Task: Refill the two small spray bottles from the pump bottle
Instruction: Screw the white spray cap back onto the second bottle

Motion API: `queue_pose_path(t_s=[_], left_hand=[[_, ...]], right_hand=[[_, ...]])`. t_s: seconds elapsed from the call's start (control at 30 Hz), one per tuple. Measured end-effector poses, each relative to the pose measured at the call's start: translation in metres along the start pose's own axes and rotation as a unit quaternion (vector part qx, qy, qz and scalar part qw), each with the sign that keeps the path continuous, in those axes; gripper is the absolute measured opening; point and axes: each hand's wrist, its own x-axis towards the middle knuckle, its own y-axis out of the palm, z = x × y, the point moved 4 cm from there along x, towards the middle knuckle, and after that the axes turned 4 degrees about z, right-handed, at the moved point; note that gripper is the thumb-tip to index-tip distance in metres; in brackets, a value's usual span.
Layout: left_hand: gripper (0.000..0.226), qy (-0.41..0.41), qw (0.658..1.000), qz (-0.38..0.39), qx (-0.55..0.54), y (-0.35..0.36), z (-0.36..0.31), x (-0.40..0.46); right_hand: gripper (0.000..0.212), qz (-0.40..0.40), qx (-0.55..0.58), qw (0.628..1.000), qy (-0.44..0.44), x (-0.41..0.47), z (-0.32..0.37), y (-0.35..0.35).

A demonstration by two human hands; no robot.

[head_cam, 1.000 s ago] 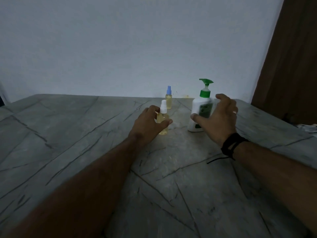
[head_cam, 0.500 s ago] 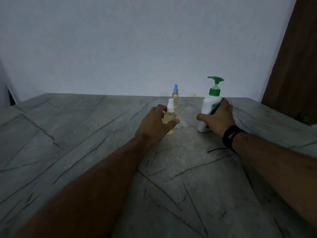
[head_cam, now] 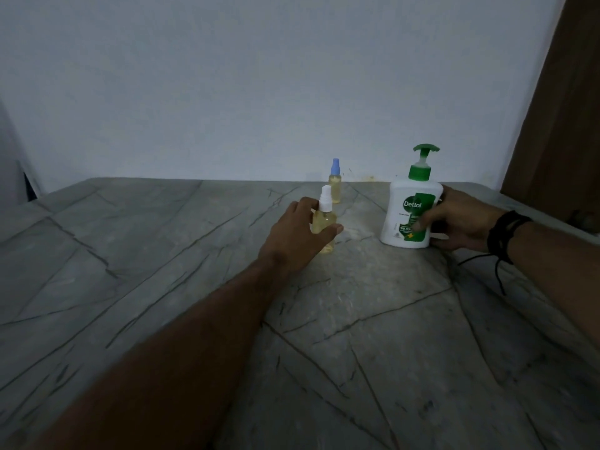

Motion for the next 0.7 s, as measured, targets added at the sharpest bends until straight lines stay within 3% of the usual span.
queue_pose_path(t_s=[0.13,0.33,0.57,0.7], left_hand=[[0.049,0.004,1.0,-0.003,-0.001,0.0,0.001,0.001],[0.052,-0.003,1.0,0.002,-0.007,0.0,0.001,0.001],[0.055,-0.01,1.0,0.028,0.007,0.0,0.002,-0.004],[0.054,-0.025,0.999,0.04,0.027,0.0,0.002,-0.008]], right_hand=[[0.061,0.034,-0.026,0.999,0.028,0.001,0.003,-0.005],[0.068,0.016,-0.014,1.0,0.022,0.002,-0.002,-0.003],[0.077,-0.147,0.015,0.987,-0.058,-0.021,-0.009,0.01],[0.104,-0.21,-0.078,0.969,-0.101,-0.03,-0.011,0.034]])
